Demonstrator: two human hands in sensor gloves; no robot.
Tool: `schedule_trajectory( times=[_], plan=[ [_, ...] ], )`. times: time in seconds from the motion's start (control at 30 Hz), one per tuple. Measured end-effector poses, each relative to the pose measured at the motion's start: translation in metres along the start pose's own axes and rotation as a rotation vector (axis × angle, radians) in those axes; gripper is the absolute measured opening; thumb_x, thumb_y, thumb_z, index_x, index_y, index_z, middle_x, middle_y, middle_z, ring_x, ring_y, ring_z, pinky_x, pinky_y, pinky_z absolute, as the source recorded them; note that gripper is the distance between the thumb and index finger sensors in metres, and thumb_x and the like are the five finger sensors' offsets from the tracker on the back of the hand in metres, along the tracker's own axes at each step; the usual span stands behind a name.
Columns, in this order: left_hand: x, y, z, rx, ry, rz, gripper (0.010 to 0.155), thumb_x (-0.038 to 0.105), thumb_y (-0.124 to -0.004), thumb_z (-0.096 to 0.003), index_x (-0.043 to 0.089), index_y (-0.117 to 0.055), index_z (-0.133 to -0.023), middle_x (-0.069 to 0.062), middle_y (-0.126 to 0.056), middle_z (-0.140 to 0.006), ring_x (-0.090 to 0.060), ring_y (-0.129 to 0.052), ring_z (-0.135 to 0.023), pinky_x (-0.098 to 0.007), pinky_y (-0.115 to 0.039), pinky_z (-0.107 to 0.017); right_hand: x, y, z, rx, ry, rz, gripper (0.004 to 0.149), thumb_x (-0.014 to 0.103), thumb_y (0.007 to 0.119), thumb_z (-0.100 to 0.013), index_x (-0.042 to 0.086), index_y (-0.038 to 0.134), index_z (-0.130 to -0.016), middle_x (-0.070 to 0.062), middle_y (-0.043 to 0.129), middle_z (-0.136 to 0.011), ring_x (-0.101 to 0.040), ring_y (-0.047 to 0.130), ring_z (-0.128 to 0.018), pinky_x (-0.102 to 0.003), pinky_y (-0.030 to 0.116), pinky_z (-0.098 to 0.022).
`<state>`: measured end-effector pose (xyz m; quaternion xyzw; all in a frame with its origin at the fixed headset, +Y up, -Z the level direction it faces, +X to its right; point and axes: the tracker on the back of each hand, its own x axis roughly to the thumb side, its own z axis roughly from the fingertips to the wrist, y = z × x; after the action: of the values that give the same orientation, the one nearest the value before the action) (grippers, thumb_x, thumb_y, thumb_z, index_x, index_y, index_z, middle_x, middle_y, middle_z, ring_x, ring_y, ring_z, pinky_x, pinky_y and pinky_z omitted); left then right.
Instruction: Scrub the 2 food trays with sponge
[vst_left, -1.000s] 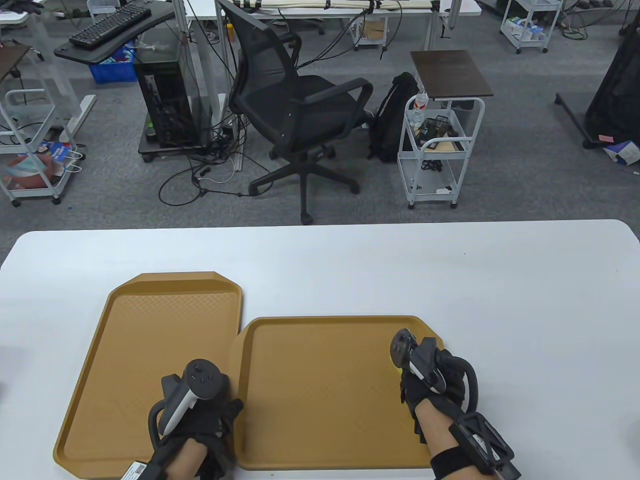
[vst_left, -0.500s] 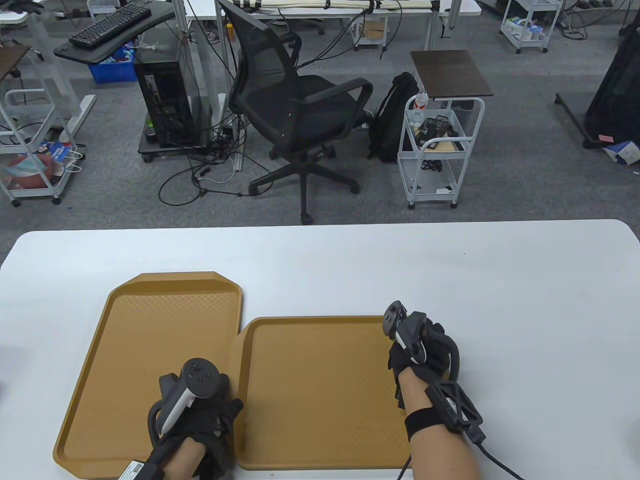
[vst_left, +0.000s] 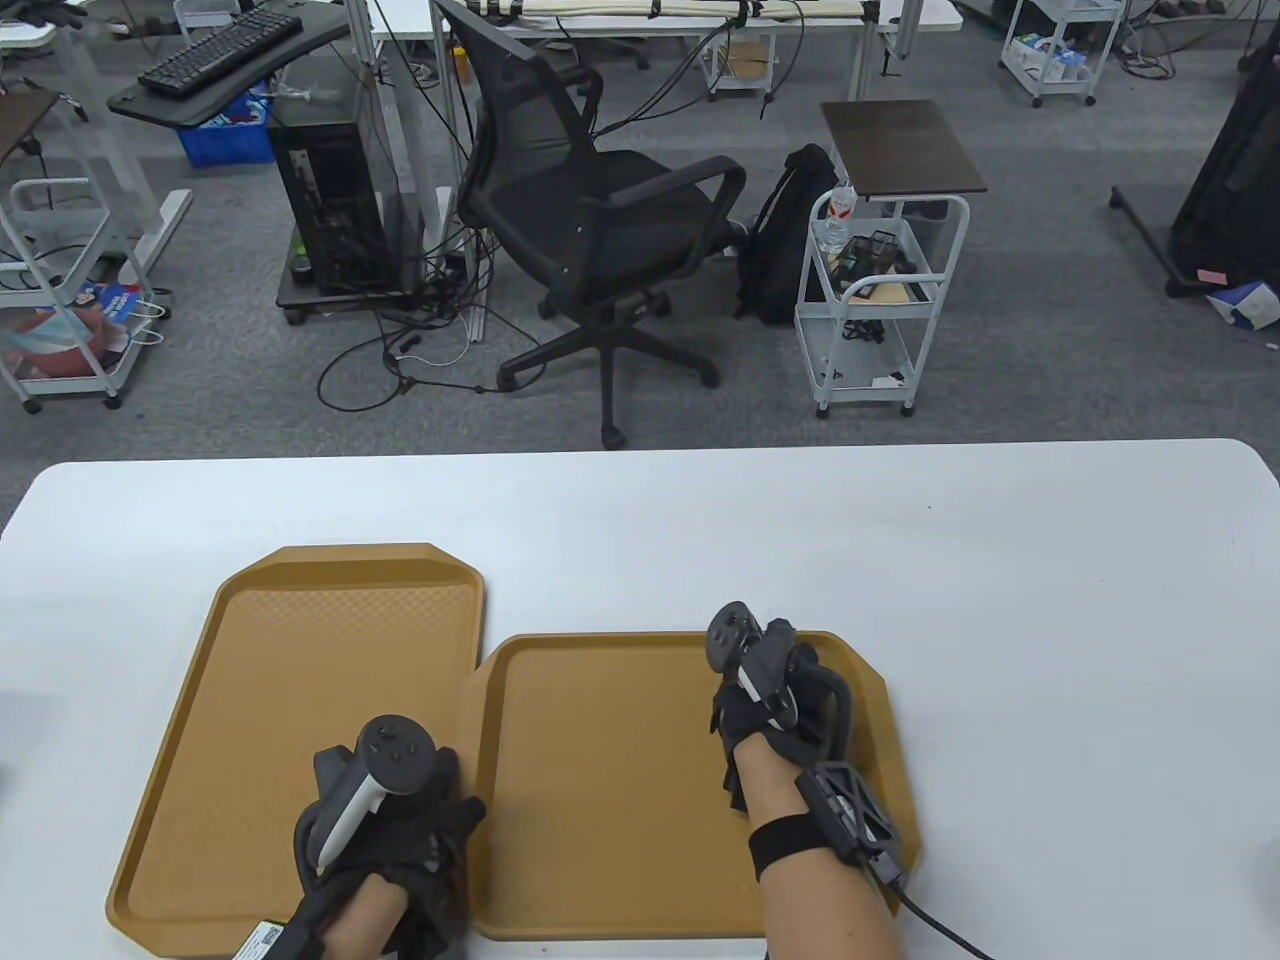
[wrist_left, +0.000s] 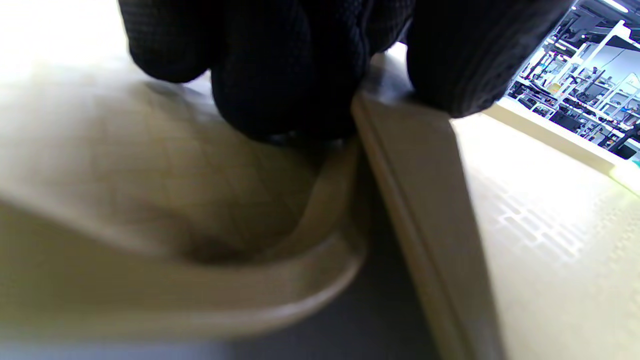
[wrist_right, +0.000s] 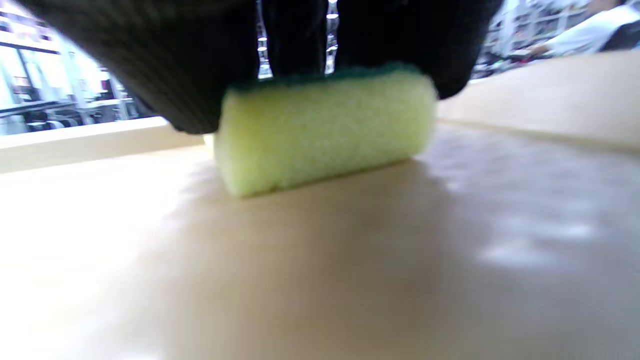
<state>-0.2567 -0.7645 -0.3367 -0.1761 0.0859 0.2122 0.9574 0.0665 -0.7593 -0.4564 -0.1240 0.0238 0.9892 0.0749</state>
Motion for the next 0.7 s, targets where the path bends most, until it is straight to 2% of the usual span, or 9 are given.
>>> schedule_trajectory(
  times=[0.3,0.43,0.57,0.7],
  plan=[
    [-0.001,0.001,-0.001,-0.009,-0.002,0.012,0.072,0.047,-0.086,-0.0437,0.021,-0.064,-0.106,-0.005,-0.096,-0.072,-0.029,-0.097,-0.055,-0.050,-0.076,-0.057,0.103,0.024,0.025,0.108,-0.233,-0.179,0.058,0.037,0.085,-0.047,0.023,0.069,-0.101,-0.009,0.054,-0.111,-0.039,0.078,-0.079,-0.049,0.077,-0.060],
    [-0.002,0.001,-0.001,-0.012,-0.002,0.017,0.071,0.047,-0.086,-0.0436,0.021,-0.064,-0.106,-0.005,-0.096,-0.071,-0.029,-0.097,-0.055,-0.050,-0.076,-0.057,0.138,0.033,0.041,0.129,-0.327,-0.202,0.058,0.037,0.084,-0.048,0.023,0.068,-0.102,-0.010,0.054,-0.112,-0.039,0.077,-0.079,-0.049,0.077,-0.060],
    [-0.002,0.002,-0.001,-0.016,-0.002,0.023,0.071,0.047,-0.086,-0.0437,0.021,-0.064,-0.106,-0.005,-0.096,-0.071,-0.029,-0.097,-0.055,-0.050,-0.076,-0.057,0.154,0.037,0.052,0.163,-0.392,-0.212,0.058,0.035,0.083,-0.049,0.020,0.068,-0.103,-0.012,0.052,-0.112,-0.039,0.077,-0.079,-0.049,0.076,-0.059],
    [-0.003,0.002,-0.002,-0.020,-0.003,0.025,0.071,0.047,-0.086,-0.0437,0.021,-0.063,-0.106,-0.005,-0.096,-0.071,-0.029,-0.097,-0.055,-0.050,-0.076,-0.057,0.154,0.037,0.057,0.169,-0.383,-0.189,0.061,0.038,0.085,-0.048,0.021,0.066,-0.103,-0.013,0.054,-0.112,-0.037,0.078,-0.075,-0.047,0.077,-0.055]
  ],
)
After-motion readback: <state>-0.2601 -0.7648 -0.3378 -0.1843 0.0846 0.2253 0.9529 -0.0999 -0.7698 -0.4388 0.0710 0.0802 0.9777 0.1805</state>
